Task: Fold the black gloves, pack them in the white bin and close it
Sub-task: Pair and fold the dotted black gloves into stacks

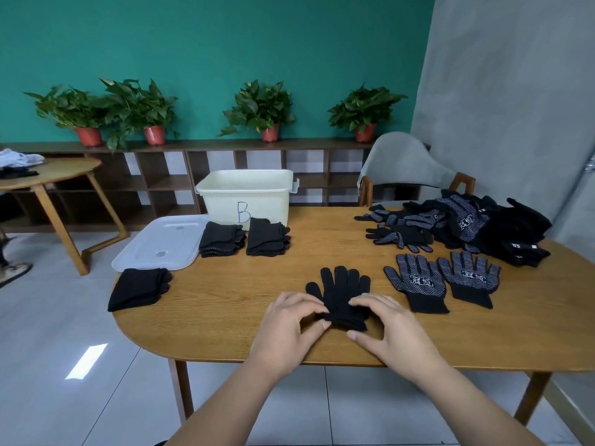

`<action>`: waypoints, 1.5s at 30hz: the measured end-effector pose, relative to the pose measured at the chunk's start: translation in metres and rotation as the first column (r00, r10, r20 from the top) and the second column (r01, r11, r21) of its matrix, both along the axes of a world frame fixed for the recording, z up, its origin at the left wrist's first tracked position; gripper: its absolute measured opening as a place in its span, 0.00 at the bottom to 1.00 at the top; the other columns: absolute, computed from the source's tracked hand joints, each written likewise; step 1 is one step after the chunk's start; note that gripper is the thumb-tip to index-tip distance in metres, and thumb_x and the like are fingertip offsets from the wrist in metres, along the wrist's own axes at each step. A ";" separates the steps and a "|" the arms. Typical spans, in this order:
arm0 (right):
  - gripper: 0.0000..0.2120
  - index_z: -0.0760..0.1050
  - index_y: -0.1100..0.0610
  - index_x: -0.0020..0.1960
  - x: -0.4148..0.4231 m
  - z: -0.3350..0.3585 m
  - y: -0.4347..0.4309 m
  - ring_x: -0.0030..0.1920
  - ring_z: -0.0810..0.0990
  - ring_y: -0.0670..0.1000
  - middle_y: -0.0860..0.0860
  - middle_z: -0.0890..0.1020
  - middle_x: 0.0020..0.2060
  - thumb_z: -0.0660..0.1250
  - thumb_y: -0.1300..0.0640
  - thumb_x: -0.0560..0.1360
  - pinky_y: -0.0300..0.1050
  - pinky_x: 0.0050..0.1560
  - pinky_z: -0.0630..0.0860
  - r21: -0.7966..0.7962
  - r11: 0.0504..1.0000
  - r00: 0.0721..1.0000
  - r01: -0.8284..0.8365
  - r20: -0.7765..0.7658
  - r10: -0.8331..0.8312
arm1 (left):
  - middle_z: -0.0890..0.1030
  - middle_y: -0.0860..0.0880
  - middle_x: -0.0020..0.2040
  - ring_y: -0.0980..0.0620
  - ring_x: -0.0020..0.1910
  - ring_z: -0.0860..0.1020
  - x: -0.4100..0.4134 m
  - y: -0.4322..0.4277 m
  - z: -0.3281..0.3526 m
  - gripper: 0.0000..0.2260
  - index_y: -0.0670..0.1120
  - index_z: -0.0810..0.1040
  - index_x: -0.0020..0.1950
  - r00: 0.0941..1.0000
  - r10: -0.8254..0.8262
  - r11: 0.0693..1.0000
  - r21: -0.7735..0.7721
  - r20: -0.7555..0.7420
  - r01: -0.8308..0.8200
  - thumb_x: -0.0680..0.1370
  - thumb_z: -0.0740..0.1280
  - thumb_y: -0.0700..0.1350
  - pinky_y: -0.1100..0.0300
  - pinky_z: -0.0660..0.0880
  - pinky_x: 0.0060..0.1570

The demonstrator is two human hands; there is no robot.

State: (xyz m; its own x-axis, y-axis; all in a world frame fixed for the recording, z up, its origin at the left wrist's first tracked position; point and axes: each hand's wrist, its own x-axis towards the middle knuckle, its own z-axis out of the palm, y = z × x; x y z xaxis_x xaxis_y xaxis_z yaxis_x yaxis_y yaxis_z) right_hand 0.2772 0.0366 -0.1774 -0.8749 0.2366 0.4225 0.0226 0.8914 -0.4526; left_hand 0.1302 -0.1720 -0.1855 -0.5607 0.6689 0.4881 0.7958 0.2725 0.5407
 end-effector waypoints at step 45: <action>0.30 0.54 0.44 0.85 -0.014 -0.004 0.000 0.84 0.41 0.47 0.42 0.48 0.84 0.40 0.35 0.86 0.52 0.84 0.47 0.192 0.952 0.944 0.238 0.184 -0.273 | 0.44 0.61 0.86 0.57 0.84 0.42 0.017 0.003 0.013 0.30 0.56 0.52 0.87 0.914 -0.232 0.862 -0.507 -0.334 0.034 0.87 0.48 0.66 0.54 0.43 0.82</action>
